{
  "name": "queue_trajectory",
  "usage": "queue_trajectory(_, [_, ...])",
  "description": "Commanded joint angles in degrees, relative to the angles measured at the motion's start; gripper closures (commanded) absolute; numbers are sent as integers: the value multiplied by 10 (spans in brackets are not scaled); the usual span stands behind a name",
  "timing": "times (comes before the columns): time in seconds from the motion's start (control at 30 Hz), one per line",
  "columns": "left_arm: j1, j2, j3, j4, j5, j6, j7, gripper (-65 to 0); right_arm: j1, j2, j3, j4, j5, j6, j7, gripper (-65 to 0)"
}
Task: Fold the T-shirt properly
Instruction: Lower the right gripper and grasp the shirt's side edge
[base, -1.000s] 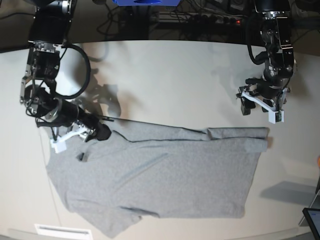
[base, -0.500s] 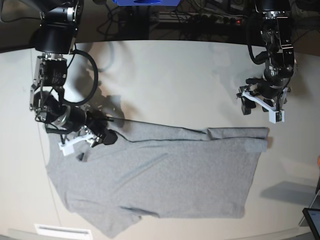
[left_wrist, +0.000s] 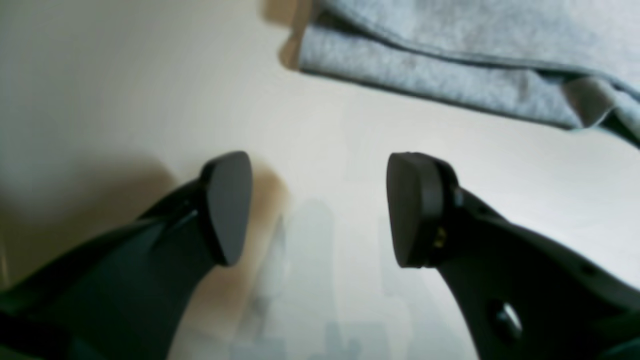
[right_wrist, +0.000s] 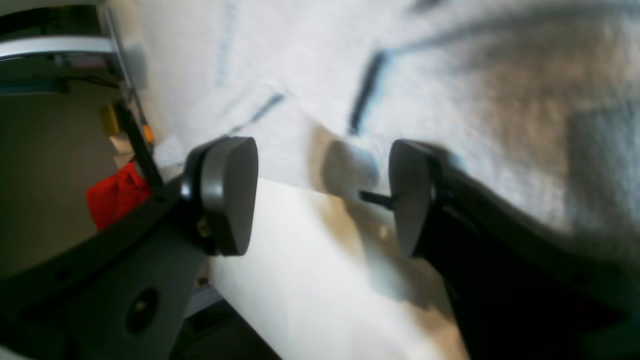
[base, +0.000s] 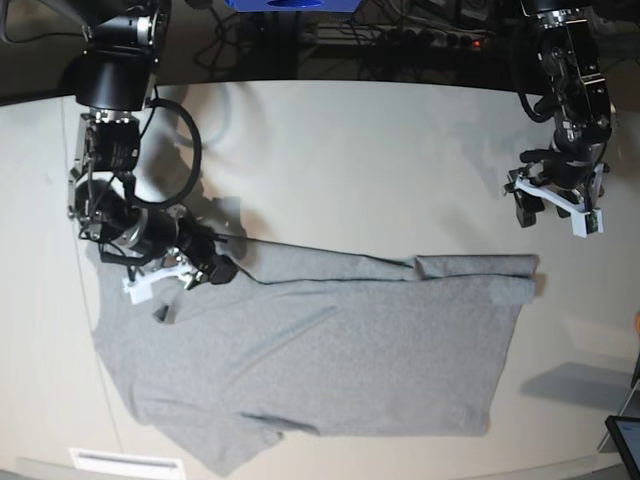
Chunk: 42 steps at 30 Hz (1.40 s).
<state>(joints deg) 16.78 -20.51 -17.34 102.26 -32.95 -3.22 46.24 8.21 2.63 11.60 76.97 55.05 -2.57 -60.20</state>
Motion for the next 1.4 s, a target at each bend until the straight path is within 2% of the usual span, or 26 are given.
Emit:
queue_trajectory(0.0, [2,-11,-6,10,2,2,-12,-417,15,2,0,10,13,12,5,-387])
queue_trajectory(0.43, [2,-11,0,9,2,2,-12,-417,34,-7,-1,6,13,14,5,-387])
queue_trajectory(0.53, [3,-11,0,9,2,2,-12,-417,43,-7,-30,-4,14,14,8,-386])
queue_trajectory(0.73, [10,-11,-5,9,2,2,-12,-417,48,-6,-80,-42,14,15,61,-382])
queue_trajectory(0.83, [10,-11,-5,6,2,2,-12,-417,48,-5,-99,-47,14,15,76,-295])
queue_trajectory(1.0, [10,-11,-5,6,2,2,-12,-417,62,-3,-114,-47,13,15,72,0])
queue_trajectory(1.37, [9,-11,-5,6,2,2,-12,-417,78,7,-113,-79,18,15,67,-4])
